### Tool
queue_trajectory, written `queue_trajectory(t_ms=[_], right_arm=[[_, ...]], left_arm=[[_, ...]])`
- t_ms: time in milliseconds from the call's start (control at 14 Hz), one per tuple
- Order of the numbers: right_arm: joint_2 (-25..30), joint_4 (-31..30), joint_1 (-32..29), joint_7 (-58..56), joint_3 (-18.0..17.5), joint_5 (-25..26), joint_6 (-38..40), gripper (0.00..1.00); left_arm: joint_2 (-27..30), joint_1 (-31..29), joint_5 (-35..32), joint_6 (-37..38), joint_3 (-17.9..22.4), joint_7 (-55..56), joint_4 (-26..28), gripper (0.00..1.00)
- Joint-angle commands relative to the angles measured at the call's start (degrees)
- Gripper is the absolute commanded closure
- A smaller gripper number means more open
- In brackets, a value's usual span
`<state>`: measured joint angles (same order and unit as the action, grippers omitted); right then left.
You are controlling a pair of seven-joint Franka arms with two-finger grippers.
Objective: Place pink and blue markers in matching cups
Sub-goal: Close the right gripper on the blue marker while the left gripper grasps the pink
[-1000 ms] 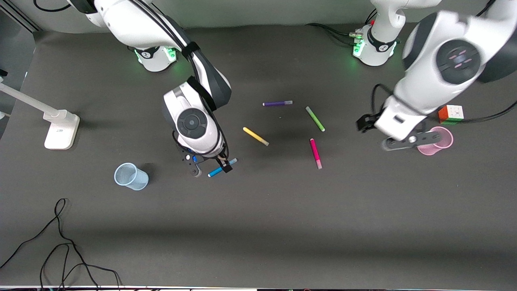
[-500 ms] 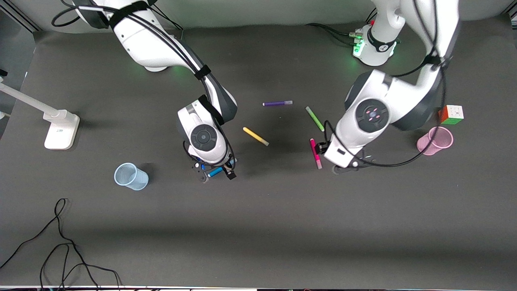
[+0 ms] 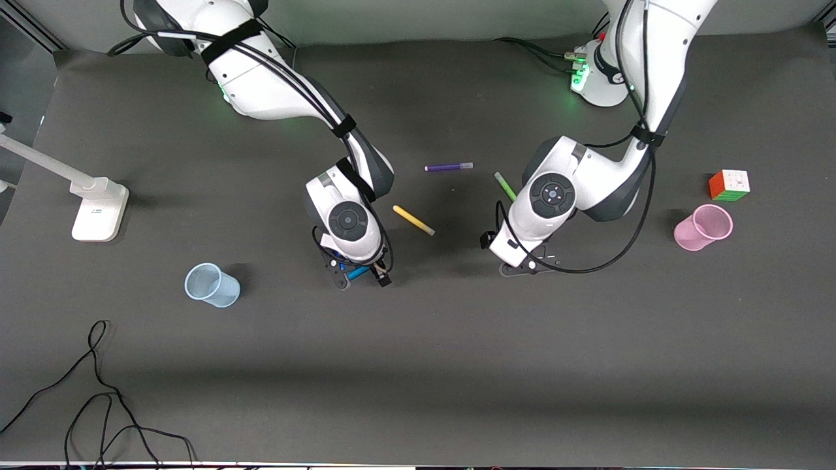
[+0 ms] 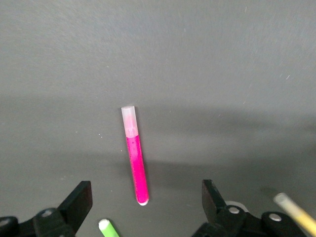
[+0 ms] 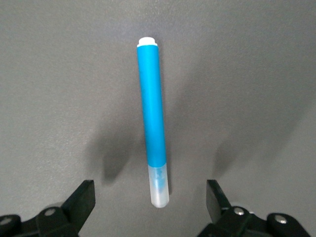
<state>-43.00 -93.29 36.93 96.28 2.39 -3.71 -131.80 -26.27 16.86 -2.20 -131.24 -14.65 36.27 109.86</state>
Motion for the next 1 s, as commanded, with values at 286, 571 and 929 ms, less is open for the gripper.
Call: queue_trajectory(t_ms=[286, 571, 929], right_arm=[[0.2, -0.5, 0.6, 1.1, 0.9, 0.1, -1.1, 0.30], [0.3, -0.5, 0.5, 0.7, 0.9, 0.2, -1.0, 0.71], [0.4, -0.5, 0.4, 0.1, 0.9, 0.2, -0.7, 0.84]], left_arm=[[-0.5, 0.0, -9.0, -2.2, 0.5, -3.8, 3.1, 0.03], [-4.0, -0.8, -9.0, -8.0, 0.8, -3.2, 3.1, 0.09], [-6.2, -1.7, -8.9, -9.7, 0.9, -2.9, 3.1, 0.22]])
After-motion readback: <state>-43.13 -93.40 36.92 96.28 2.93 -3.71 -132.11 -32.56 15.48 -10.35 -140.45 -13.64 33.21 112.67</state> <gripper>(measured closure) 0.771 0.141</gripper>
